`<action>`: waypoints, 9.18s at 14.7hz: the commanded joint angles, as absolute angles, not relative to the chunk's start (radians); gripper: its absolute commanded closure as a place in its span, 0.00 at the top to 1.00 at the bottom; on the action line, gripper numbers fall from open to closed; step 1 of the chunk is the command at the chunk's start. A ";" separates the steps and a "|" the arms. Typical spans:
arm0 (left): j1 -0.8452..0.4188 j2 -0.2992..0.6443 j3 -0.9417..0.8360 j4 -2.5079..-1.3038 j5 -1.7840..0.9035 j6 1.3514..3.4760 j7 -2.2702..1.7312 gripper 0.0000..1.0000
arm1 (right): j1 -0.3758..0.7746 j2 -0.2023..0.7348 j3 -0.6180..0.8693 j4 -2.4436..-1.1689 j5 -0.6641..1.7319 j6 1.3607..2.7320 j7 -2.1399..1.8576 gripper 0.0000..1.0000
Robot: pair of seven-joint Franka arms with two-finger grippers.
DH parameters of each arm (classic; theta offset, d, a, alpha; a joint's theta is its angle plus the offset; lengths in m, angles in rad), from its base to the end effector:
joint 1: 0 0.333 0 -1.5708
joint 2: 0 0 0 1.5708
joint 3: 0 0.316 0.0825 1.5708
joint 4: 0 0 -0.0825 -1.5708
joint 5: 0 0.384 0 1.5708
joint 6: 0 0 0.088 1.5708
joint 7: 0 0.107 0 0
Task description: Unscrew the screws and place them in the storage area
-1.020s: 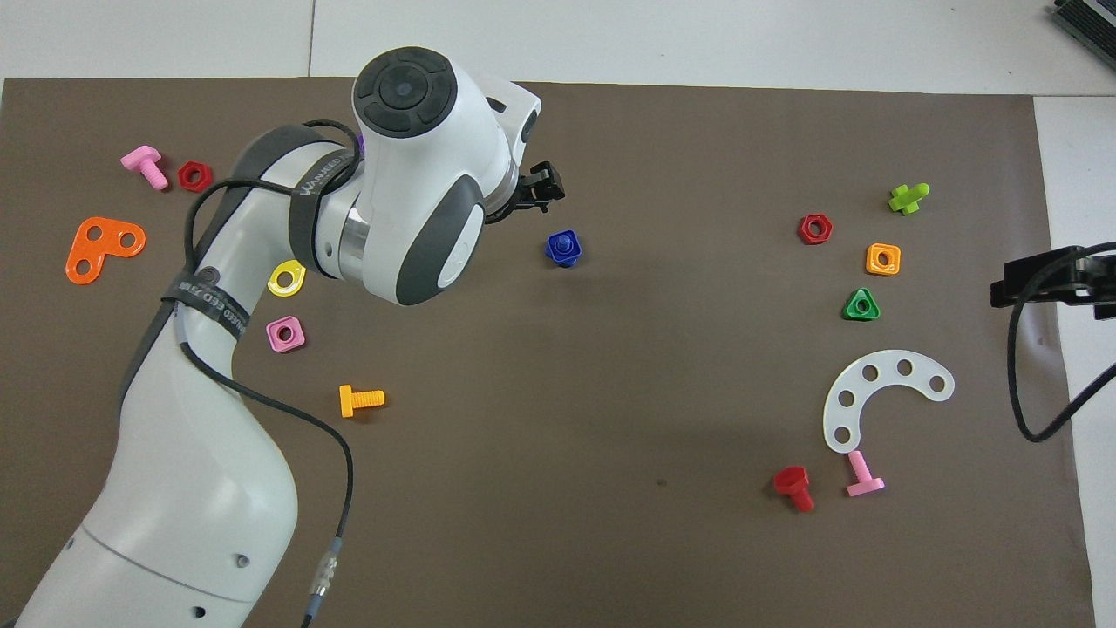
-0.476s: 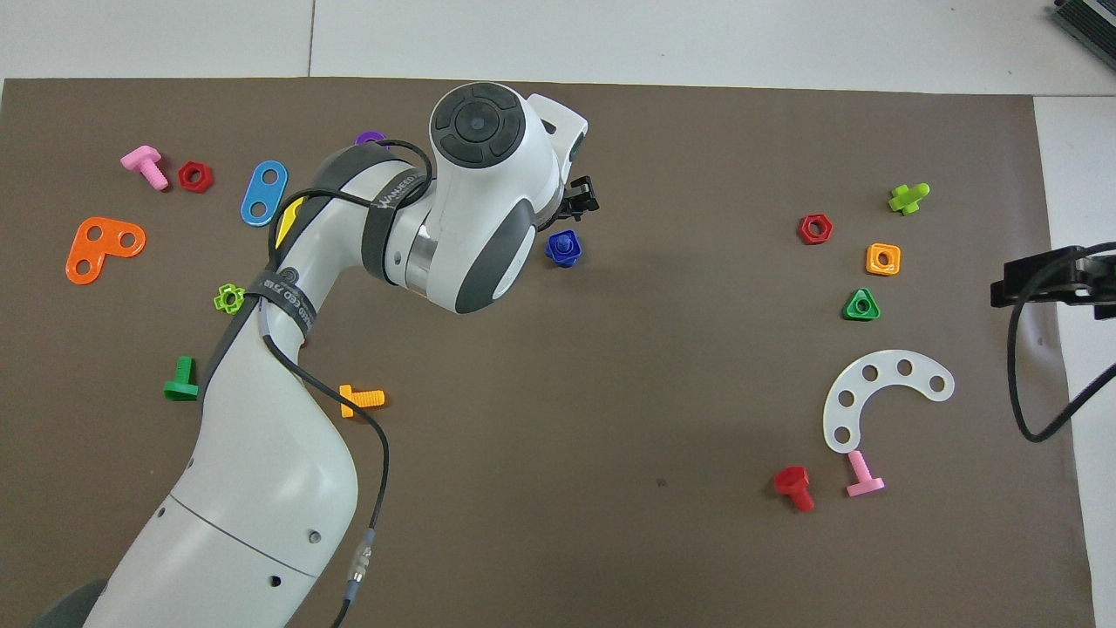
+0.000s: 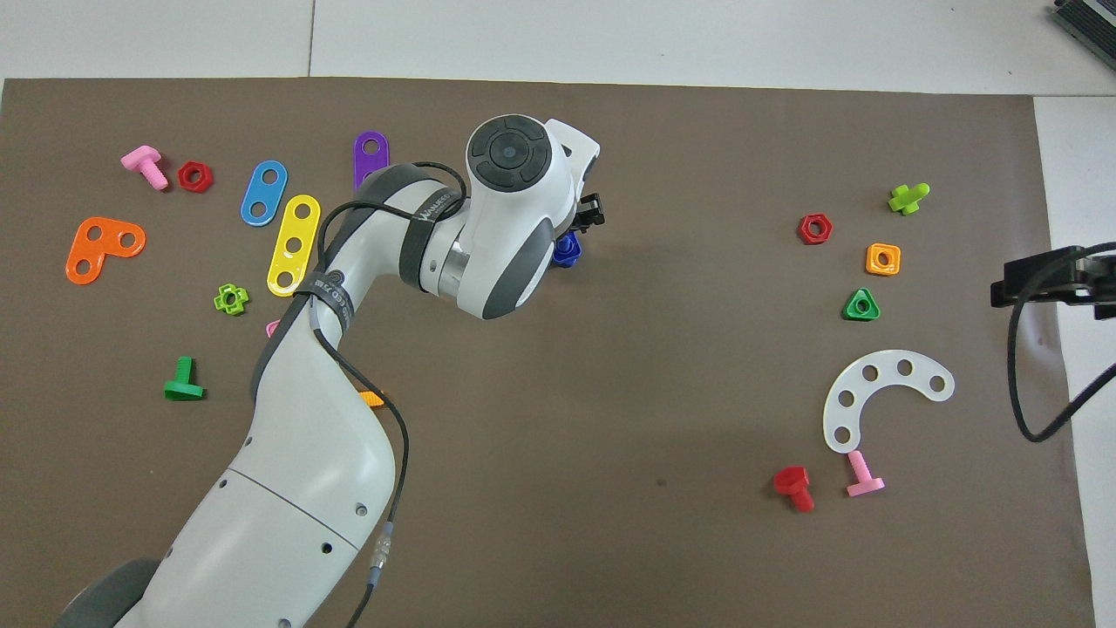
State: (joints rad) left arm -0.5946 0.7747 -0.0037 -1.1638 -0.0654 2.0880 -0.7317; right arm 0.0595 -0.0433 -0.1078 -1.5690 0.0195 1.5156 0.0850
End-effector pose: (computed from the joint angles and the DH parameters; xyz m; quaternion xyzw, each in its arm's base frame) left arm 0.6357 -0.4362 0.3475 0.9934 0.0810 0.0397 0.0703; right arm 0.5350 -0.0251 0.6440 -0.9977 0.0660 0.0054 0.0120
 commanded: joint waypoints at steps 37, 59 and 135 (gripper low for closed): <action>-0.632 0.816 0.017 -1.186 -0.002 2.143 -0.762 0.41 | 0.057 -0.066 -0.109 -1.594 0.040 1.519 0.057 1.00; -0.621 0.813 0.012 -1.149 -0.015 2.052 -0.761 0.40 | 0.057 -0.066 -0.109 -1.594 0.040 1.519 0.057 1.00; -0.080 0.063 0.008 -1.526 0.061 1.516 -0.008 1.00 | 0.598 0.669 -0.072 -1.528 -0.080 2.540 0.489 0.26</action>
State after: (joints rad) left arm -0.0742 0.0774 0.0046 -1.5236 0.0457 1.5278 -0.0053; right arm 0.6115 0.6711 -0.0792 -1.5079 -0.0663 2.5026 0.5183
